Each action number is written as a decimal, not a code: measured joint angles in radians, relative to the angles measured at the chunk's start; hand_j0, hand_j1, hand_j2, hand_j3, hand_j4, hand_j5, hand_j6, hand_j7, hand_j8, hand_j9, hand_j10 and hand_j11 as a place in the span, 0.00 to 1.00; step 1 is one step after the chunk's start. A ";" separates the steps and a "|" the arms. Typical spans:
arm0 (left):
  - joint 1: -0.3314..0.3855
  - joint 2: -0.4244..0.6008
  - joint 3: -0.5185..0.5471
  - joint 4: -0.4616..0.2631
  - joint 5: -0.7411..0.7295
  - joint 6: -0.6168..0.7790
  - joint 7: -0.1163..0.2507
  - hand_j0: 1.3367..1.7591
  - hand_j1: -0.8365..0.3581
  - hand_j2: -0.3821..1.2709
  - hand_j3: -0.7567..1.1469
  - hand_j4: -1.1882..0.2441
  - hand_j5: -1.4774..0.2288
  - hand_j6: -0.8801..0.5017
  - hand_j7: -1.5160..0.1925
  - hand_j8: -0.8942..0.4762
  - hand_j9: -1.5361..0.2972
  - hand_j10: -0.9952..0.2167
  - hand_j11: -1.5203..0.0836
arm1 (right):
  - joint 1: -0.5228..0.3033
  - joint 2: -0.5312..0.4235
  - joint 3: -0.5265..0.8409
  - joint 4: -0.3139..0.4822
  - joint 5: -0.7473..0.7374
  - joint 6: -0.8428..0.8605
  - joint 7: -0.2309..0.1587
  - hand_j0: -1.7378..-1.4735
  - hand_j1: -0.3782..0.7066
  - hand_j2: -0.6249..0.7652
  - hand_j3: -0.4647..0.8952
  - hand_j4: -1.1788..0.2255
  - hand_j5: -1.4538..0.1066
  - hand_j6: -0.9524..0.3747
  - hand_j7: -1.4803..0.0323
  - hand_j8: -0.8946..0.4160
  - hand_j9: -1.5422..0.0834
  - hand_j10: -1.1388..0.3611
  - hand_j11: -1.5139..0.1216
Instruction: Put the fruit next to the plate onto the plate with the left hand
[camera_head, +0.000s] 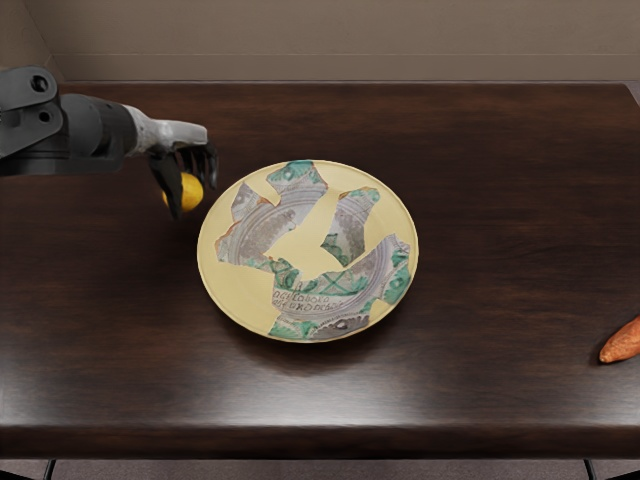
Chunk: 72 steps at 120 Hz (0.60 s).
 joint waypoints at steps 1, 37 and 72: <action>0.000 -0.002 0.000 0.000 -0.002 -0.001 0.000 0.76 0.44 0.54 0.40 0.37 0.35 0.22 0.38 0.28 0.36 0.27 0.41 | 0.000 0.000 0.000 0.000 0.000 0.000 0.000 0.30 0.06 0.45 0.34 0.82 0.91 0.70 0.95 0.66 0.93 0.74 0.90; -0.002 -0.167 -0.006 0.046 -0.040 0.003 0.000 0.76 0.41 0.58 0.40 0.37 0.34 0.23 0.37 0.28 0.36 0.27 0.40 | -0.002 0.000 0.000 -0.001 0.001 0.000 0.000 0.30 0.06 0.45 0.34 0.82 0.91 0.70 0.95 0.66 0.93 0.74 0.90; 0.011 -0.275 -0.003 0.107 -0.045 0.005 0.000 0.76 0.43 0.55 0.40 0.37 0.34 0.22 0.37 0.29 0.36 0.27 0.40 | -0.004 0.000 0.001 -0.002 0.001 0.000 0.000 0.30 0.06 0.45 0.34 0.82 0.91 0.70 0.95 0.66 0.93 0.74 0.90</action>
